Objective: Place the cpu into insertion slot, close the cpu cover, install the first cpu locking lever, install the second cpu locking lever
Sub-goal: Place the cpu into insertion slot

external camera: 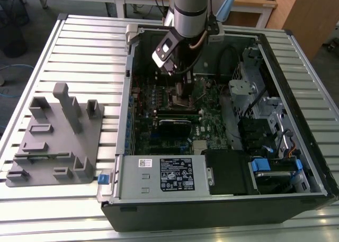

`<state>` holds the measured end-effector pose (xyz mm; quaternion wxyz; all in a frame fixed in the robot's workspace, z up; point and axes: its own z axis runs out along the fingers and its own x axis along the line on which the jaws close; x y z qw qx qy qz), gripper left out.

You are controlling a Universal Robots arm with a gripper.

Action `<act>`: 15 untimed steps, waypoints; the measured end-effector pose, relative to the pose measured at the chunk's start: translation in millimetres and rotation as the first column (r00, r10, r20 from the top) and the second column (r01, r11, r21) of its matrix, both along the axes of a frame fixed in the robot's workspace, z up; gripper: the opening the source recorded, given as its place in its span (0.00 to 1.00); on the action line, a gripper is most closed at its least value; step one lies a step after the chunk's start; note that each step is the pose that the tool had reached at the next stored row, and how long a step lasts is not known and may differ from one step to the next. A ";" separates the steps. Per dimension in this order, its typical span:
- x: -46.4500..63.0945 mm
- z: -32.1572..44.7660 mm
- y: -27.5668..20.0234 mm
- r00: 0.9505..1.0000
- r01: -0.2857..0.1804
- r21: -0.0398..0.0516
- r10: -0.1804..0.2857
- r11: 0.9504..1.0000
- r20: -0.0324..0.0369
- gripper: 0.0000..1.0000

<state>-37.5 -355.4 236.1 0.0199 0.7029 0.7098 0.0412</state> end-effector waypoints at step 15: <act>0.1 -8.4 7.9 1.000 0.000 -0.048 0.000 0.999 0.000 0.54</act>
